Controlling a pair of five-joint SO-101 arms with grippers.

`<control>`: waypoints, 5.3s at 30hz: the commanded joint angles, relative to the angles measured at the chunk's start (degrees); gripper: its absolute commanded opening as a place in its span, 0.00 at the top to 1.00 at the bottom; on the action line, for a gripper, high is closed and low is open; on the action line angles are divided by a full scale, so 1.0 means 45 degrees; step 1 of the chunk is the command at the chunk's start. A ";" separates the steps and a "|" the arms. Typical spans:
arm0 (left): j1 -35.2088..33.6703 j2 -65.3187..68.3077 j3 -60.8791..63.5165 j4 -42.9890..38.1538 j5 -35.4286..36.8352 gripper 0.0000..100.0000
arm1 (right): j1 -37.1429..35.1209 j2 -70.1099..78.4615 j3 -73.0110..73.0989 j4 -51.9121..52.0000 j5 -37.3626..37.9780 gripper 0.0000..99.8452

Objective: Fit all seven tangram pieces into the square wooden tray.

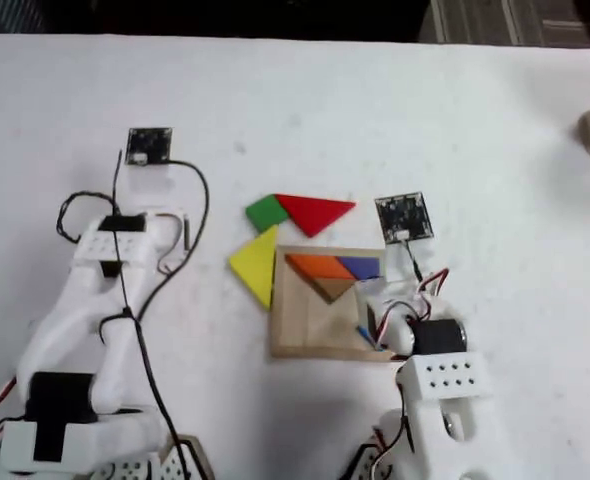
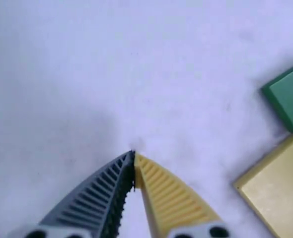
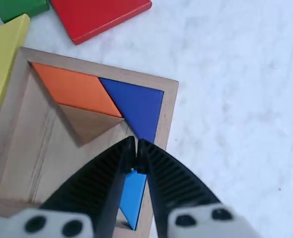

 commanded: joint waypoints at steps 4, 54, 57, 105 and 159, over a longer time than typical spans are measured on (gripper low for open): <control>0.1612 -0.0068 -0.1368 -0.0234 -0.0020 0.98 | 0.0733 0.1221 -0.0781 -0.0400 -0.0137 0.98; 0.1573 1.2044 -1.7719 0.8127 0.4044 0.73 | 0.1455 0.5792 -0.3028 -0.0459 -0.0059 0.98; 0.1788 1.2044 -1.7719 0.7932 0.2930 0.71 | 0.1455 0.5792 -0.3028 -0.0459 -0.0059 0.98; 0.1319 1.5580 -2.5514 1.3519 0.3048 0.97 | 0.1455 0.5812 -0.3009 -0.0459 -0.0078 0.98; 0.0010 0.8254 -1.1624 0.6642 1.0549 0.65 | 0.1182 0.5812 -0.2989 -0.0440 0.0586 0.98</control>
